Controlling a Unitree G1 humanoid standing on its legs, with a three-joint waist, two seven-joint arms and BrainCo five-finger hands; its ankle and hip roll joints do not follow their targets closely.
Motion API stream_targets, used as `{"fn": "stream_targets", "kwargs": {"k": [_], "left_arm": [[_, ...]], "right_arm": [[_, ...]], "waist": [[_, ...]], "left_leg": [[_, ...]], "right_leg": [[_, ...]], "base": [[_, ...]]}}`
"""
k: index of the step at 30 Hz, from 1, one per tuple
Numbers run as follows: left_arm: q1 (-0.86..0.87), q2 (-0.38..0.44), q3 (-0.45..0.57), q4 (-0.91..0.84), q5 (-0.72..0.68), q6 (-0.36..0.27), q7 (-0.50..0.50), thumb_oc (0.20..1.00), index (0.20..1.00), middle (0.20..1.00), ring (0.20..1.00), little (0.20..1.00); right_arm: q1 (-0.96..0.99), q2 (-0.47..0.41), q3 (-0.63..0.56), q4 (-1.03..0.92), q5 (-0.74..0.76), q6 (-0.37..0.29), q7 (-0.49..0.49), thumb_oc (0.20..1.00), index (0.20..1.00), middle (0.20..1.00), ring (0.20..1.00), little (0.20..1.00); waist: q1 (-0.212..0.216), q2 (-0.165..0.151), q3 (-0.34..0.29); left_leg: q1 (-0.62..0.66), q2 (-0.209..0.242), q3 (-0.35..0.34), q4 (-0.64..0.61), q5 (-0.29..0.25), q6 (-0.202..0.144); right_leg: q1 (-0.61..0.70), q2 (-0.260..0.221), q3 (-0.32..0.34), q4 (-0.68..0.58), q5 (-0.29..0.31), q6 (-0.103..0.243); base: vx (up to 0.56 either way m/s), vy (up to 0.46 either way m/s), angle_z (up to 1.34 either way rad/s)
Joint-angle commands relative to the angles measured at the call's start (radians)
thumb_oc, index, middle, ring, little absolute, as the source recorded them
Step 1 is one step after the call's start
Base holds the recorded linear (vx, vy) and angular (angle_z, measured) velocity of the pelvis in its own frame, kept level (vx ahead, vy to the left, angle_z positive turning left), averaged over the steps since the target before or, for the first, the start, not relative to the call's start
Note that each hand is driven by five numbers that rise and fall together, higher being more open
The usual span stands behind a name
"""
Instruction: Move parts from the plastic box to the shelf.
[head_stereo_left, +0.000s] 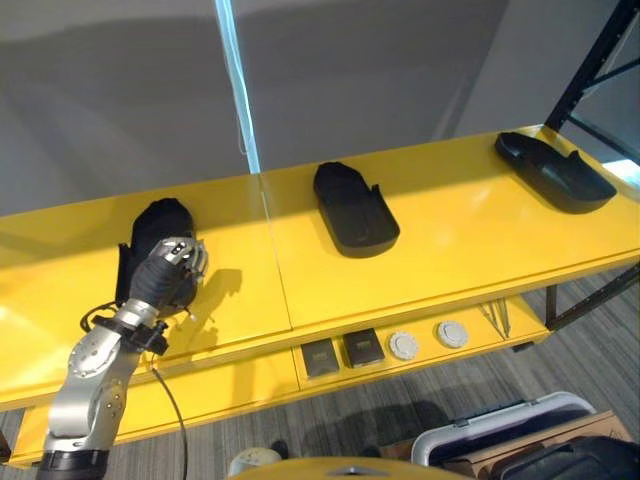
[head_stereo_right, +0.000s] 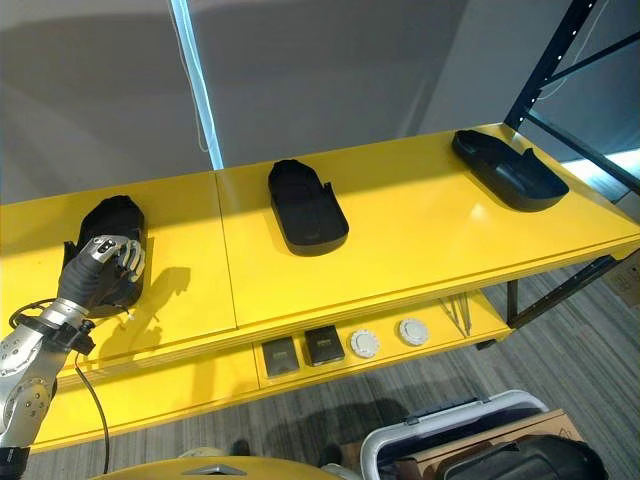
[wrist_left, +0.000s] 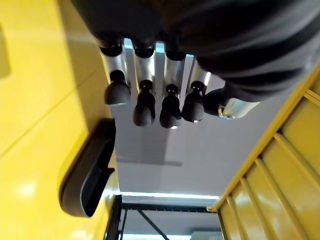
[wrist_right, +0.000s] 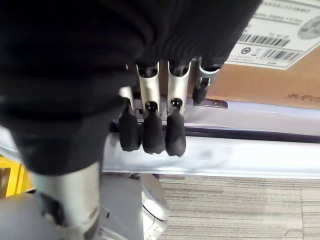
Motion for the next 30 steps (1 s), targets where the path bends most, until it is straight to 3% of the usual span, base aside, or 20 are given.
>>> {"fn": "stream_targets", "kwargs": {"k": [1, 7, 13, 20, 30], "left_arm": [[-0.021, 0.034, 0.035, -0.065, -0.093, 0.044, -0.06, 0.2, 0.2, 0.2, 0.2, 0.2], [0.022, 0.037, 0.018, -0.025, 0.001, 0.071, -0.038, 0.2, 0.2, 0.2, 0.2, 0.2], [0.078, 0.049, 0.026, 0.024, 0.062, 0.03, -0.002, 0.2, 0.2, 0.2, 0.2, 0.2], [0.116, 0.06, 0.016, 0.058, 0.083, 0.041, -0.03, 0.2, 0.2, 0.2, 0.2, 0.2], [0.134, 0.067, -0.027, 0.105, 0.072, 0.054, 0.009, 0.2, 0.2, 0.2, 0.2, 0.2]], "right_arm": [[-0.08, -0.031, 0.039, -0.011, -0.036, -0.026, -0.052, 1.0, 1.0, 1.0, 1.0, 1.0], [-0.075, -0.046, 0.045, -0.046, -0.038, 0.002, -0.038, 1.0, 1.0, 1.0, 1.0, 1.0], [-0.07, -0.058, 0.037, -0.053, -0.028, 0.006, -0.032, 1.0, 1.0, 1.0, 1.0, 1.0], [-0.068, -0.06, 0.035, -0.057, -0.016, 0.007, -0.028, 1.0, 1.0, 1.0, 1.0, 1.0], [-0.064, -0.059, 0.04, -0.04, -0.02, 0.008, -0.025, 1.0, 1.0, 1.0, 1.0, 1.0]], "waist": [[0.022, -0.028, -0.018], [0.029, -0.026, -0.013], [0.043, -0.026, -0.005], [0.056, -0.026, -0.002], [0.054, -0.024, 0.003]], "left_leg": [[-0.067, 0.02, 0.045, 0.02, 0.059, -0.03], [-0.071, 0.017, 0.037, 0.023, 0.061, -0.031], [-0.073, 0.013, 0.027, 0.024, 0.061, -0.029], [-0.073, 0.011, 0.02, 0.021, 0.064, -0.03], [-0.072, 0.01, 0.024, 0.018, 0.066, -0.028]], "right_leg": [[0.036, -0.075, 0.009, 0.072, -0.056, 0.081], [0.033, -0.078, 0.004, 0.077, -0.056, 0.081], [0.037, -0.082, -0.009, 0.076, -0.054, 0.081], [0.041, -0.083, -0.021, 0.072, -0.051, 0.082], [0.042, -0.085, -0.027, 0.07, -0.047, 0.086]], "base": [[0.0, 0.0, 0.0], [0.0, 0.0, 0.0], [-0.02, 0.002, 0.09], [-0.01, 0.0, 0.05], [-0.01, 0.005, 0.05]]}}
